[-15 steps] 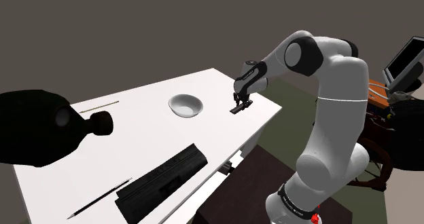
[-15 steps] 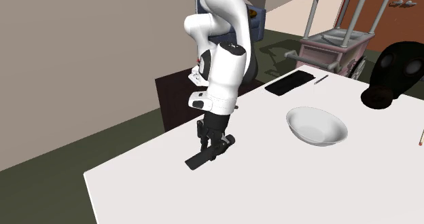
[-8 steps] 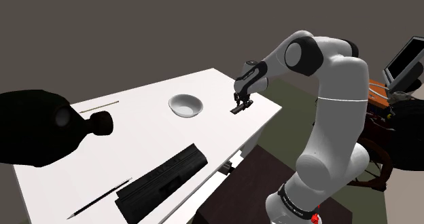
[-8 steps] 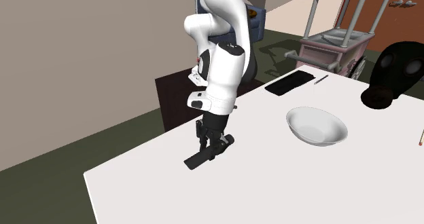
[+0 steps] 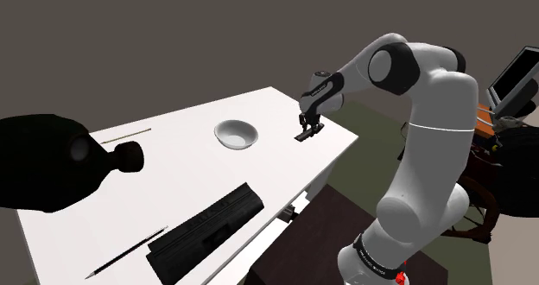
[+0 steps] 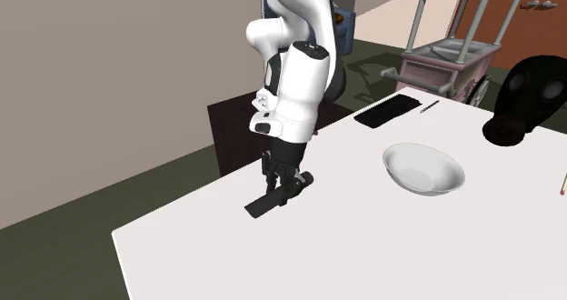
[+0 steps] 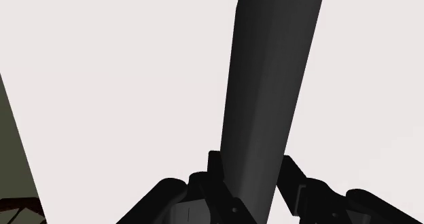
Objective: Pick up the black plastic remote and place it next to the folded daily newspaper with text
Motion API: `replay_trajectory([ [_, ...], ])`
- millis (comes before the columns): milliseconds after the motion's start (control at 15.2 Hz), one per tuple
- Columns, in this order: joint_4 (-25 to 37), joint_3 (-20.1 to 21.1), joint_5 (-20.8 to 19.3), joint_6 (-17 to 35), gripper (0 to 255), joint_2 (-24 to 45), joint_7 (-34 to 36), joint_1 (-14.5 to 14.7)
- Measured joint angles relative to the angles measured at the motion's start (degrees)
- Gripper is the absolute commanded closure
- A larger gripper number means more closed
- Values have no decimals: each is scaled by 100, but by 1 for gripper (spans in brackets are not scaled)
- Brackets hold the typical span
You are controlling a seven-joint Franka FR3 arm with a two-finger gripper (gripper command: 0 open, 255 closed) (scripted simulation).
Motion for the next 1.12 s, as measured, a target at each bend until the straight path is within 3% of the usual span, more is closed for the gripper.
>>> replay_trajectory([
  [924, 106, -43, -47, -841, 255, -751, -114, 64],
  [1122, -319, -33, -212, -775, 255, -1066, 192, 259],
])
